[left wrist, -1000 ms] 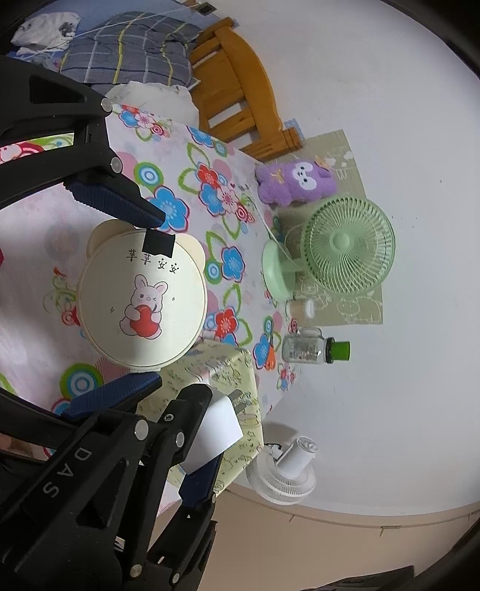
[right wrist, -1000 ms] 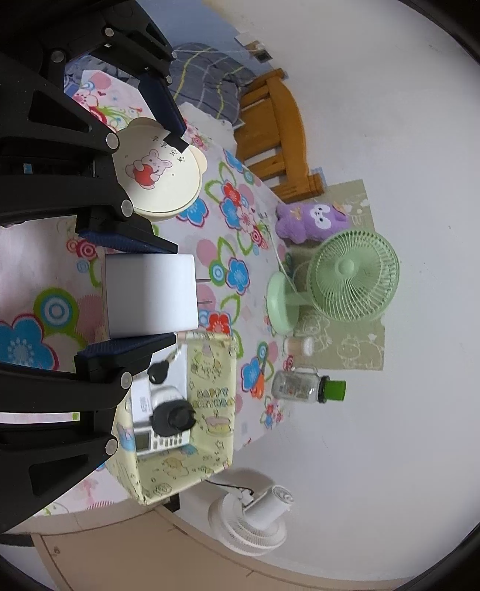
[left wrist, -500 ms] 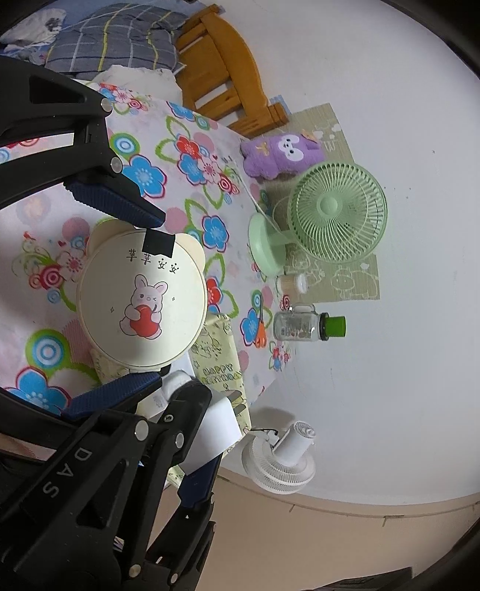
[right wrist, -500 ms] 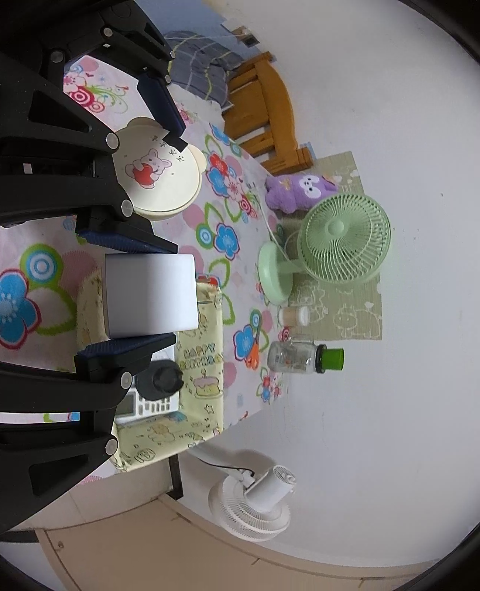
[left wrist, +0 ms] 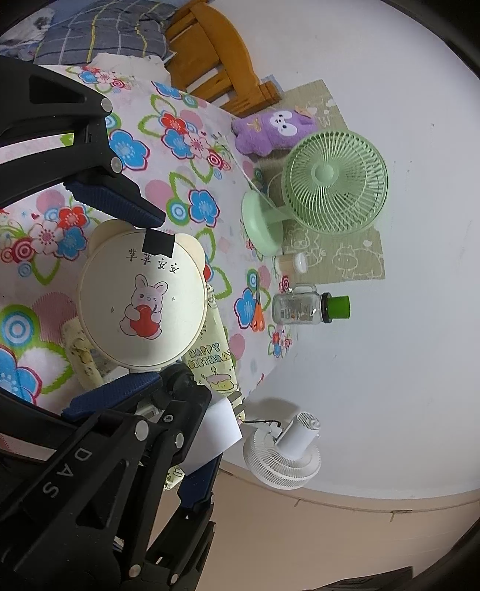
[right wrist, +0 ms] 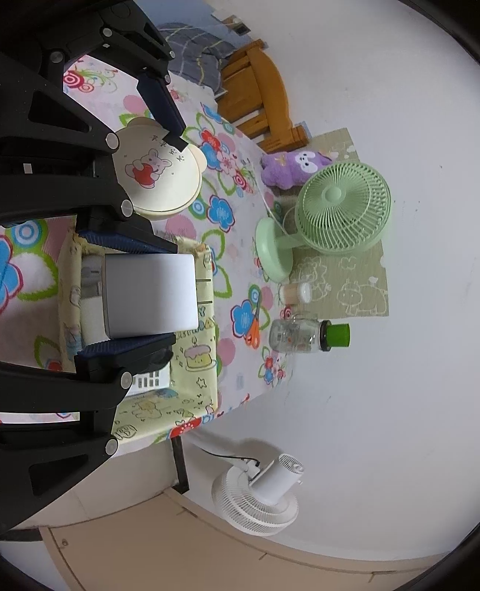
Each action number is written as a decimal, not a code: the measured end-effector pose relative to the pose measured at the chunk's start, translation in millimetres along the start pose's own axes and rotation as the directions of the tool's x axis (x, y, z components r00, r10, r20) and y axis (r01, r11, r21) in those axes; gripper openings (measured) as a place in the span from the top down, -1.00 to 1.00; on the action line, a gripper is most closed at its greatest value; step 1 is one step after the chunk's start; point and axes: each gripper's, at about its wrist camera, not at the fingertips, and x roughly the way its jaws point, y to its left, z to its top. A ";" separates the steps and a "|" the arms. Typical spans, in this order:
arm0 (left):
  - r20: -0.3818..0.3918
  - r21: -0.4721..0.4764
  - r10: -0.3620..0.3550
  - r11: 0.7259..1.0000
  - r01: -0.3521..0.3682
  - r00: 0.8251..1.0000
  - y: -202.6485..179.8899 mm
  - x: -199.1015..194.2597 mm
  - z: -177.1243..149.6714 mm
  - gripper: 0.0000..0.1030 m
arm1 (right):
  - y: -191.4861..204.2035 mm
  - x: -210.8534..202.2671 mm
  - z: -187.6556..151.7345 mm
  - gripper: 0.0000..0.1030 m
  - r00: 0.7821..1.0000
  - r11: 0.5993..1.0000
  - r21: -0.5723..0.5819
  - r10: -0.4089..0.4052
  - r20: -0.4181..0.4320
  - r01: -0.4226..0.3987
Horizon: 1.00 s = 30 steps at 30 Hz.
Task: Organize rigid objects
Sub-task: 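Lower the compact and white charger into the fabric box with both tools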
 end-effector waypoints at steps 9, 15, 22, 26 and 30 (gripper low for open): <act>-0.031 0.016 -0.025 1.000 0.025 0.999 -13.8 25.0 7.7 -0.57 | -20.3 19.9 4.8 0.16 0.999 1.000 0.021 -0.018 -0.032 0.018; -0.052 0.025 -0.038 0.999 0.040 0.998 -18.6 40.1 10.6 -0.57 | -32.1 32.9 4.5 0.16 0.998 0.999 0.034 -0.026 -0.056 0.028; -0.088 0.056 -0.048 0.997 0.053 0.995 -31.0 60.3 8.6 -0.57 | -47.2 51.0 -1.4 0.16 0.994 0.997 0.062 -0.037 -0.104 0.044; -0.113 0.082 -0.056 0.994 0.065 0.992 -38.6 70.8 5.1 -0.57 | -54.4 61.1 -6.7 0.16 0.990 0.996 0.072 -0.041 -0.138 0.051; -0.127 0.097 -0.052 0.993 0.064 0.991 -42.7 78.5 2.3 -0.57 | -59.9 70.1 -10.4 0.16 0.985 0.995 0.085 -0.035 -0.168 0.050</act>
